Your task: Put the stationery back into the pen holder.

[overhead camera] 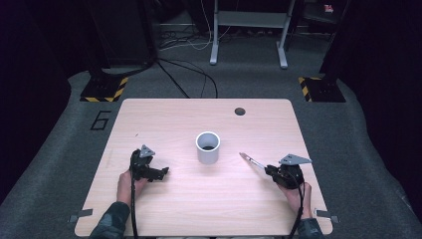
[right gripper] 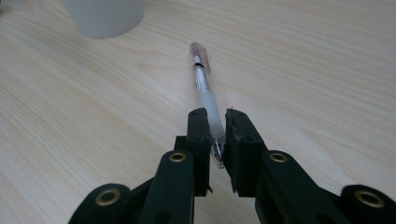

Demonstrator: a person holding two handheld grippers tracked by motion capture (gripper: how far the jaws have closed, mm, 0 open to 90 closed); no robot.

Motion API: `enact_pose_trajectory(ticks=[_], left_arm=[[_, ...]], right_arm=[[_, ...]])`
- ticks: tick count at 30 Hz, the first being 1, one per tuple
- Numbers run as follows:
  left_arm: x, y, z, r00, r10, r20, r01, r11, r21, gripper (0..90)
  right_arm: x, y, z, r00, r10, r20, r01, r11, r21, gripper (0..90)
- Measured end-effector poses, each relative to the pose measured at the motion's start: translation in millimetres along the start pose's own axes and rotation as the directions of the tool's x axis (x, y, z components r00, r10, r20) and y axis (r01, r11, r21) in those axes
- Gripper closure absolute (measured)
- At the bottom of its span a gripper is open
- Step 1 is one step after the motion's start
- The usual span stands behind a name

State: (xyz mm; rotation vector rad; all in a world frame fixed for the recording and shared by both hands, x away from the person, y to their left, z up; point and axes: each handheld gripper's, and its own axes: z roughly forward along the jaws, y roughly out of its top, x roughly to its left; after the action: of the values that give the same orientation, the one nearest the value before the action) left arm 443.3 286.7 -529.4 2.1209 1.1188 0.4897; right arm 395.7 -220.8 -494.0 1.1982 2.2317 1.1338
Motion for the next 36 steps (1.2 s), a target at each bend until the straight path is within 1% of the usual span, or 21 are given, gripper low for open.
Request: enact_pose_trajectory(ticks=[1,3,6,7,12,14,15,16,17,18,20,22,24,25,34,35,36], left_arm=[[0.0,0.0,0.0,1.0,0.0,0.0,0.0,1.0,0.0,0.0],[0.0,0.0,0.0,1.0,0.0,0.0,0.0,1.0,0.0,0.0],[0.0,0.0,0.0,1.0,0.0,0.0,0.0,1.0,0.0,0.0],[0.0,0.0,0.0,1.0,0.0,0.0,0.0,1.0,0.0,0.0],[0.0,0.0,0.1,1.0,-0.001,0.0,0.001,1.0,-0.001,0.0],[0.0,0.0,0.0,1.0,-0.001,0.0,0.001,1.0,0.0,0.0],[0.0,0.0,0.0,1.0,0.0,0.0,0.0,1.0,0.0,0.0],[0.0,0.0,0.1,1.0,-0.001,0.0,0.001,1.0,0.0,0.0],[0.0,0.0,0.1,1.0,-0.001,0.0,0.001,1.0,-0.001,0.0],[0.0,0.0,0.1,1.0,-0.001,0.0,0.001,1.0,-0.001,0.0],[0.0,0.0,0.1,1.0,-0.001,0.0,0.001,1.0,-0.001,0.0],[0.0,0.0,0.1,1.0,-0.001,0.0,0.001,1.0,-0.001,0.0],[0.0,0.0,0.1,1.0,-0.001,0.0,0.001,1.0,-0.001,0.0],[0.0,0.0,0.1,1.0,-0.001,0.0,0.001,1.0,-0.001,0.0],[0.0,0.0,0.0,1.0,-0.001,0.0,0.001,1.0,0.0,0.0],[0.0,0.0,0.1,1.0,-0.001,0.0,0.001,1.0,-0.001,0.0],[0.0,0.0,0.1,1.0,-0.001,0.0,0.001,1.0,-0.001,0.0]], right_arm=[[0.7,2.0,-1.6,1.0,0.0,0.003,0.0,1.0,-0.006,80.4],[0.3,6.1,-5.1,0.9998,-0.017,0.0,0.017,1.0,-0.013,80.5],[2.1,12.2,-9.1,1.0,-0.009,-0.002,0.009,1.0,-0.02,80.5],[1.6,13.8,-10.1,0.9997,-0.022,0.002,0.022,1.0,-0.022,80.5],[2.7,24.6,-17.4,0.9997,-0.026,-0.001,0.026,0.999,-0.044,80.6],[2.0,30.4,-20.6,0.9991,-0.042,0.002,0.042,0.997,-0.057,80.6],[2.8,32.3,-22.0,0.9995,-0.031,0.003,0.031,0.998,-0.058,80.6],[2.0,35.6,-23.3,0.999,-0.045,-0.002,0.045,0.997,-0.062,80.6],[2.6,38.1,-24.5,0.999,-0.045,0.001,0.045,0.997,-0.067,80.6],[2.6,40.6,-25.5,0.9986,-0.053,0.007,0.054,0.996,-0.07,80.5],[3.5,45.1,-27.3,0.9988,-0.05,0.001,0.05,0.996,-0.071,80.6],[3.9,48.4,-28.6,0.9981,-0.061,0.0,0.061,0.995,-0.076,80.6],[4.6,52.8,-30.0,0.9974,-0.072,-0.005,0.072,0.995,-0.069,80.6],[5.6,53.8,-30.4,0.998,-0.063,-0.003,0.063,0.996,-0.068,80.6],[8.7,69.6,-34.6,0.9955,-0.094,-0.006,0.094,0.994,-0.056,80.6],[9.8,72.3,-34.9,0.996,-0.09,-0.004,0.089,0.994,-0.06,80.7],[10.0,74.7,-35.5,0.9955,-0.095,-0.005,0.094,0.994,-0.06,80.7]])
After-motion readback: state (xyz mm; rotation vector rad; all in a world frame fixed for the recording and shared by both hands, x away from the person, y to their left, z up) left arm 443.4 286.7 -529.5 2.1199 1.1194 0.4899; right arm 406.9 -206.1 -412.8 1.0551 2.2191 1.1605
